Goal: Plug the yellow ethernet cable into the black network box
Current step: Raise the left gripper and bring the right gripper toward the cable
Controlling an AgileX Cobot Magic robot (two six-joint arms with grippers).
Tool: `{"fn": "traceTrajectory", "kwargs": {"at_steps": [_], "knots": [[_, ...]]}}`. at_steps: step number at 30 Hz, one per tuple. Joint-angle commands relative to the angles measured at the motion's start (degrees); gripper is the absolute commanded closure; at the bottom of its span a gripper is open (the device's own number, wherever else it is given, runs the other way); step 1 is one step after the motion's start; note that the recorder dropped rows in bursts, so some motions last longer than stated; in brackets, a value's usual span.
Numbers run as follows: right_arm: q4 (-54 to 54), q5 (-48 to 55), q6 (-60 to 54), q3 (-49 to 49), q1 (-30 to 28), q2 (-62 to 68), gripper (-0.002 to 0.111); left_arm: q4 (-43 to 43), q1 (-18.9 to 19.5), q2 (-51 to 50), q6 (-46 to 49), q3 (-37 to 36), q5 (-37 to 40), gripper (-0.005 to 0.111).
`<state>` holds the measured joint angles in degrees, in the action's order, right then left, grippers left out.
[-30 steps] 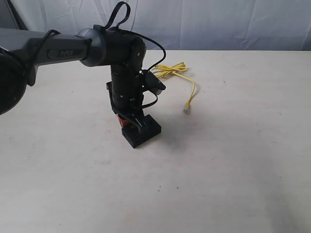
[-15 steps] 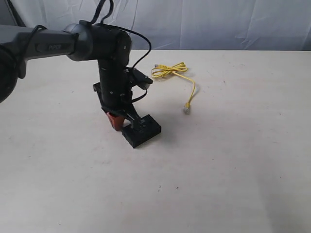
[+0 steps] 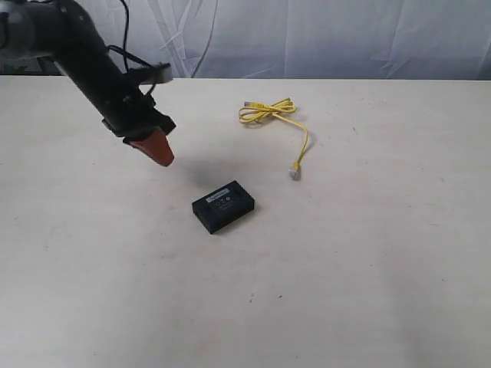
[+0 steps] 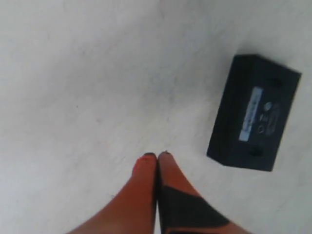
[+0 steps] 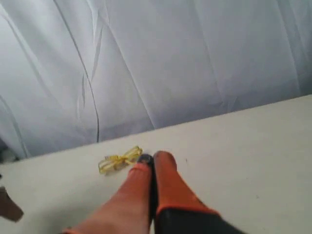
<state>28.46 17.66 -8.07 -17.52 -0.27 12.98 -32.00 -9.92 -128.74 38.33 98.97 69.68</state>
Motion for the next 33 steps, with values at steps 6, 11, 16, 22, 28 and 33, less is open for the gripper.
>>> {"fn": "traceTrajectory", "kwargs": {"at_steps": [6,11,16,22,28,33], "knots": [[1.1,13.8,-21.0,-15.6,-0.2,27.9,0.108,-11.9,4.0,0.8,7.3,-0.1,0.3,0.107],[8.8,20.8,-37.6,-24.8,-0.2,44.1,0.108,-12.8,2.4,-0.9,8.0,-0.1,0.3,0.107],[12.1,26.9,-45.6,-37.4,-0.2,59.6,0.108,-12.8,1.0,-2.1,9.5,-0.1,0.3,0.107],[12.1,36.8,-58.4,-50.6,-0.2,75.8,0.108,-14.7,0.5,-3.0,10.5,-0.1,0.3,0.107],[8.3,40.7,-63.1,-63.7,3.5,88.6,0.108,-16.4,0.3,-5.6,10.5,-0.1,0.3,0.107],[-3.7,41.1,-69.9,-72.4,10.2,97.2,0.108,-16.4,-0.7,-6.0,10.7,-0.1,0.3,0.107]]}}
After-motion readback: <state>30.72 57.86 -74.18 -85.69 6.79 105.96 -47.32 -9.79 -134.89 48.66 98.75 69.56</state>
